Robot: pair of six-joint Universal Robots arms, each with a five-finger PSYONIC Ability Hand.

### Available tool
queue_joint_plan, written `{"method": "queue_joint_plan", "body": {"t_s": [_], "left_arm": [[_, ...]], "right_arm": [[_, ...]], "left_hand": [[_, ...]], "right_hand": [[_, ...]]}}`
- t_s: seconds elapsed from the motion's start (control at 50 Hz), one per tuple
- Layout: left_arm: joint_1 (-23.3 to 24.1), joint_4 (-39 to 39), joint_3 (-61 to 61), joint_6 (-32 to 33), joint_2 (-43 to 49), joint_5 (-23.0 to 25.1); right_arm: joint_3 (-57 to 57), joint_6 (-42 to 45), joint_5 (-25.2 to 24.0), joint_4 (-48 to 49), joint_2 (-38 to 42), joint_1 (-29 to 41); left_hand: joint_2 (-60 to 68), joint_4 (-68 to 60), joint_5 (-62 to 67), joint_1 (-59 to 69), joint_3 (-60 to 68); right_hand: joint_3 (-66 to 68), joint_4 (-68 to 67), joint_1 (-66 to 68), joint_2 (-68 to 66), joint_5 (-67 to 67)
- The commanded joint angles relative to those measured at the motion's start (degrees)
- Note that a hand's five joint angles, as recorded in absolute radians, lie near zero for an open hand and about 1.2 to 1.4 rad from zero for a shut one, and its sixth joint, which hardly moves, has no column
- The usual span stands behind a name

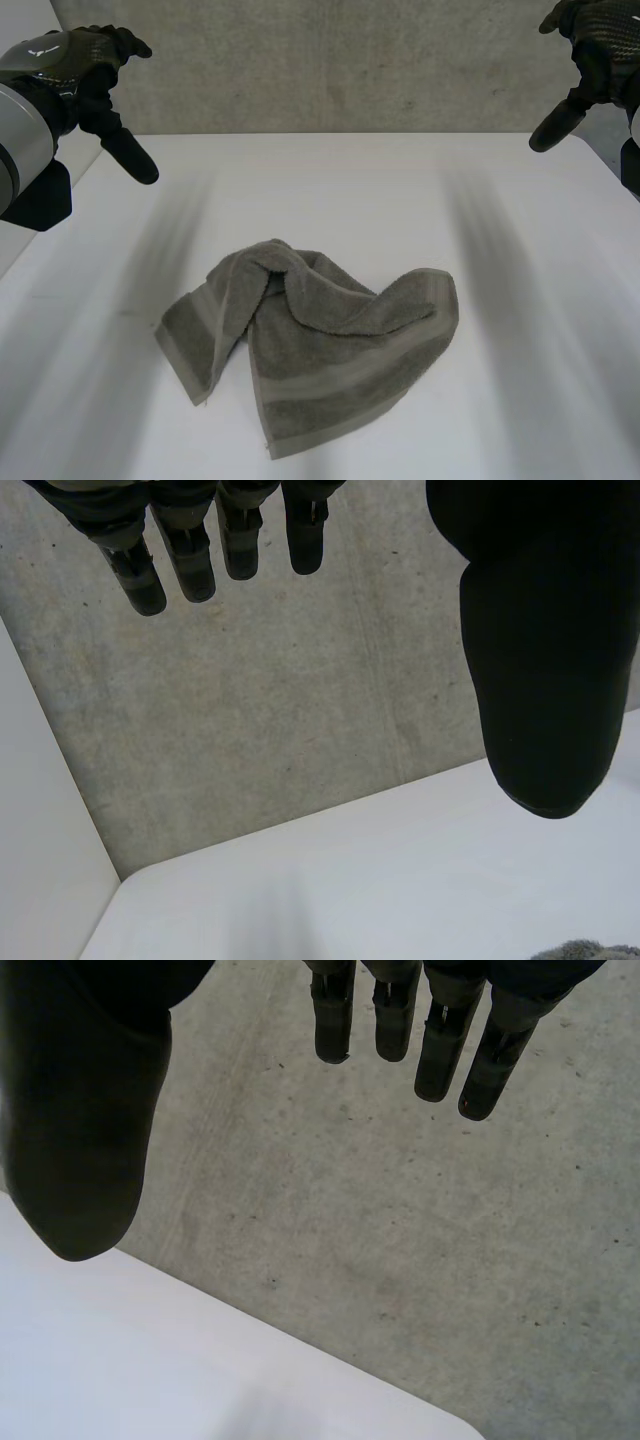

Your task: Fold the towel.

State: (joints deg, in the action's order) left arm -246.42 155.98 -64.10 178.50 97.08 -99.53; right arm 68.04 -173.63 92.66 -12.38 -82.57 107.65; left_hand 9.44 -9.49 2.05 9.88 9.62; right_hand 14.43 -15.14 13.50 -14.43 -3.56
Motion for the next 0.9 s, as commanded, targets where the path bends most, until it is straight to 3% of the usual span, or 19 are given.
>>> {"method": "queue_joint_plan", "body": {"t_s": [0.02,0.16,0.48,0.68,0.9], "left_arm": [[0.23,0.20,-0.32,-0.52,-0.22,0.30],[0.06,0.29,-0.23,-2.19,-0.22,0.57],[0.23,0.47,-1.20,-1.93,2.15,1.18],[1.82,0.38,-2.60,-3.07,12.78,5.31],[4.81,6.36,-5.07,-7.38,24.03,4.79]], "right_arm": [[-0.10,5.39,-0.63,-0.27,1.70,0.37],[-0.10,7.70,-4.94,-4.49,5.22,0.54],[-0.45,8.74,-6.52,-4.05,6.98,0.19],[1.21,20.51,-9.85,-5.63,15.32,0.63],[2.18,18.95,-18.56,-1.25,27.45,2.21]], "left_hand": [[1.11,-1.06,-1.50,0.67,0.93],[1.11,-1.06,-1.50,0.67,0.93],[1.45,-1.40,-1.16,1.00,1.26],[1.95,-1.90,-0.65,1.51,1.77],[4.14,-4.09,1.53,3.70,3.96]], "right_hand": [[-4.43,5.14,-3.50,4.43,3.56],[-4.43,5.14,-3.50,4.43,3.56],[-4.43,5.14,-3.50,4.43,3.56],[-4.43,5.14,-3.50,4.43,3.56],[-3.19,3.90,-2.26,3.19,2.32]]}}
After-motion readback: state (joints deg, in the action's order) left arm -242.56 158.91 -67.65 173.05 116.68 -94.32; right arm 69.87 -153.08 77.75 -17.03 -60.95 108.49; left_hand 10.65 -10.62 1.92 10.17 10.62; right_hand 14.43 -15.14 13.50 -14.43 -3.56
